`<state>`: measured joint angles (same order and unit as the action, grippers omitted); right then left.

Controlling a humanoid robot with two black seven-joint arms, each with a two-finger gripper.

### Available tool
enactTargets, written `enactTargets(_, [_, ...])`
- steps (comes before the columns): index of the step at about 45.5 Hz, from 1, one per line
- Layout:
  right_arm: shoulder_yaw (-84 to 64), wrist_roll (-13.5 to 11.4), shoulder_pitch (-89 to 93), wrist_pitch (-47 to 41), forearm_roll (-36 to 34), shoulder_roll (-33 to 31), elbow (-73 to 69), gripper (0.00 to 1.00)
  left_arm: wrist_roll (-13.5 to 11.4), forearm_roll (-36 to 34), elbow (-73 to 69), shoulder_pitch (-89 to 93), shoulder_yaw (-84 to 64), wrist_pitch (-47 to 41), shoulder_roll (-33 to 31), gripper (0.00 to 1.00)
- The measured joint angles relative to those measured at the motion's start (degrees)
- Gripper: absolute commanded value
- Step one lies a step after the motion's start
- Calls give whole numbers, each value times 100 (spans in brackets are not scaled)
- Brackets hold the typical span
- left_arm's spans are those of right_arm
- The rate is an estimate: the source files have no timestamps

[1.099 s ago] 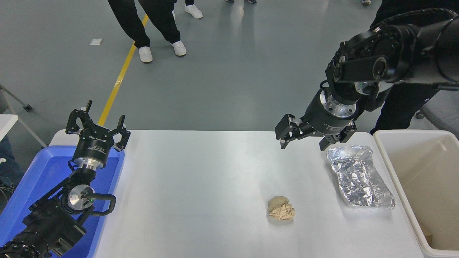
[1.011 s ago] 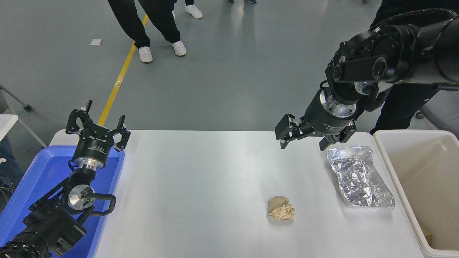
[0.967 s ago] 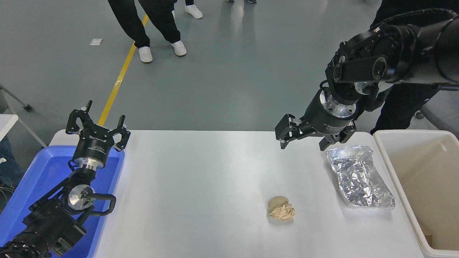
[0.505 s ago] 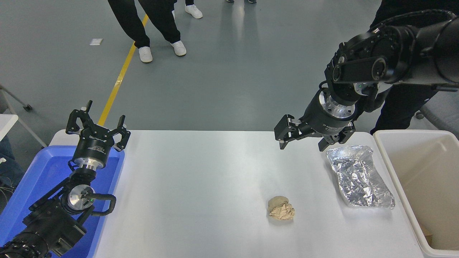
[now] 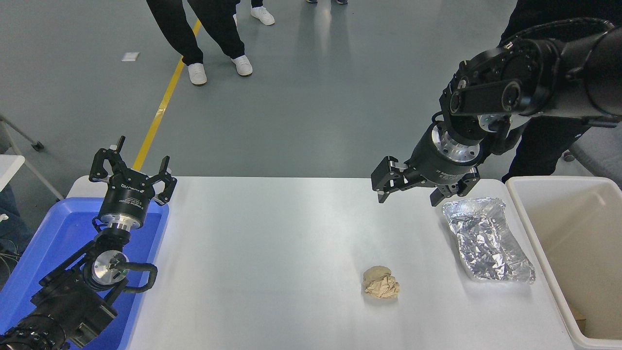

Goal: Pick up foil plate and place in dustbin

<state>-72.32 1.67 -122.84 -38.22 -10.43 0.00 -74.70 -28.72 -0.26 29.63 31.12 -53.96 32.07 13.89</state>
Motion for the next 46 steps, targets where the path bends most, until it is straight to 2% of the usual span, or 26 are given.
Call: enactTargets(46, [-129, 8, 223, -18, -21, -86, 225, 100, 8, 0, 2, 0, -6, 2, -2, 98])
